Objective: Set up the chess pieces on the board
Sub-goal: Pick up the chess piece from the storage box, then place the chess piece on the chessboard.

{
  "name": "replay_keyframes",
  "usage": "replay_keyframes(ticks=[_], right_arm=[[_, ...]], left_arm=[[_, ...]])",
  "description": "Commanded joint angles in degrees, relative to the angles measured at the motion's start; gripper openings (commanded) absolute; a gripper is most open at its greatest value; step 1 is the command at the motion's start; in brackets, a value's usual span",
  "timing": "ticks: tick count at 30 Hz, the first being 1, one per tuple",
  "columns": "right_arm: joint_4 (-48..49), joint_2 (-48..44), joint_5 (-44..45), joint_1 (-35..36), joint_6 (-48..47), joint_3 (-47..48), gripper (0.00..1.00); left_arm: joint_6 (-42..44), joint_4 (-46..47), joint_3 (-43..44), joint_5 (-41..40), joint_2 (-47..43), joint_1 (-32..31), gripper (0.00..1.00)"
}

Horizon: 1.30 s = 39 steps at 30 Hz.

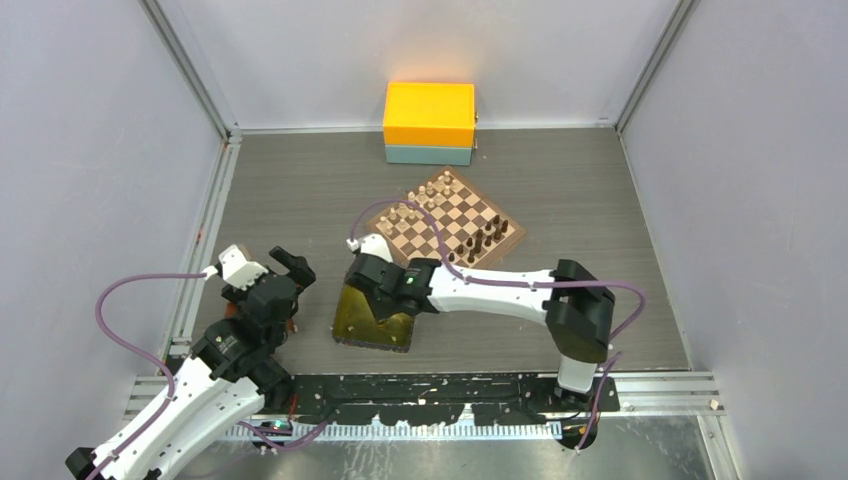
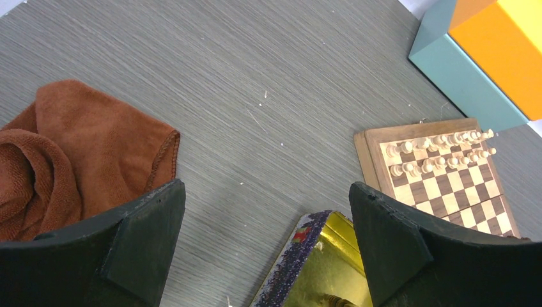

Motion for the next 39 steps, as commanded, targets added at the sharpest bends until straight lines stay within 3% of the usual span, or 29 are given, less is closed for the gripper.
replay_keyframes(ticks=[1,9,23,39], right_arm=[[-1.9,-6.9,6.0,0.2,-0.3,0.6,0.37],[-4.6,-12.0,11.7,-3.5,1.3,-3.0,0.4],[-2.1,-16.1,10.1,-12.4,1.4,-11.2,0.41],[2.2,-14.3,5.5,-17.0,0.2,-14.0,0.41]], left_arm=[[-0.9,1.0,0.0,-1.8,0.1,-0.2,1.0],[-0.8,1.0,0.1,-1.5,0.1,-0.3,1.0],[-0.4,2.2,0.7,-1.0,2.1,-0.3,1.0],[0.1,3.2,0.9,-1.2,3.5,-0.3,1.0]])
